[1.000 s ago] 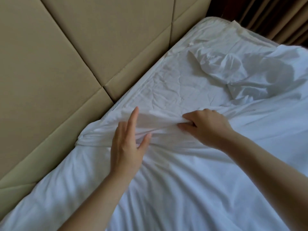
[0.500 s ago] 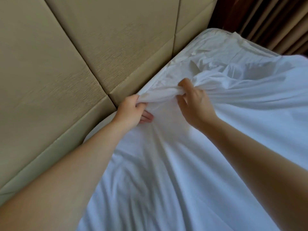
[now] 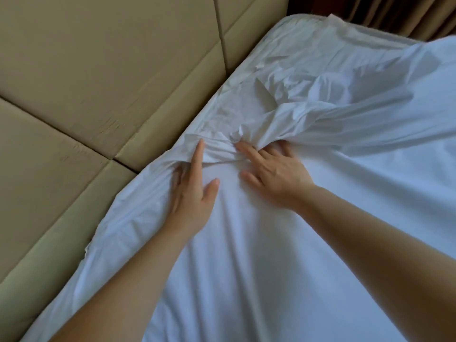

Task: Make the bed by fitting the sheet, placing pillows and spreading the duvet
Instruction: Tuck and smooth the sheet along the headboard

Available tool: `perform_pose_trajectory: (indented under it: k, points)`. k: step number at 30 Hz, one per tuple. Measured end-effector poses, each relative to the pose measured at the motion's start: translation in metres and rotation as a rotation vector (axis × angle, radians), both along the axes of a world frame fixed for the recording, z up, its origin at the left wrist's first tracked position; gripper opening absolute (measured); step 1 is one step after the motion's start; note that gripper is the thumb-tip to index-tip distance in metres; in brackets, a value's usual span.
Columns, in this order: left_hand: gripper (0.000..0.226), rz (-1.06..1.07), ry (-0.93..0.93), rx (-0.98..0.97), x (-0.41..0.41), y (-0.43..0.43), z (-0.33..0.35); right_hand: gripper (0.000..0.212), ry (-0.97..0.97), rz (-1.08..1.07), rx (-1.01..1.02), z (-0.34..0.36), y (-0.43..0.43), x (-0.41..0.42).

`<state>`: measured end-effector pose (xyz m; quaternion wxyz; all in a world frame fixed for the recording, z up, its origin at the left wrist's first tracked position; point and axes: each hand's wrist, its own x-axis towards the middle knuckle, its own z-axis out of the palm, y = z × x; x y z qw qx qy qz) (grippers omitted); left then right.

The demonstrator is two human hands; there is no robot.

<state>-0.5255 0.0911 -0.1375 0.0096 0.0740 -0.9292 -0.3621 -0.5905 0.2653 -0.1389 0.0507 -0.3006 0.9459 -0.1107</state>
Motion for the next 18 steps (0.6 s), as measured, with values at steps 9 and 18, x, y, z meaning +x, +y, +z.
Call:
perform_pose_trajectory:
  k: [9,18]
  points:
    - [0.064,0.134,0.182,-0.528,-0.023,0.007,-0.021,0.054,0.134,-0.119,-0.089,-0.012,0.008,-0.023]
    - [0.063,0.089,0.105,-0.582,-0.045,0.004,-0.038,0.049,0.14,-0.096,-0.175,-0.031,0.002,-0.058]
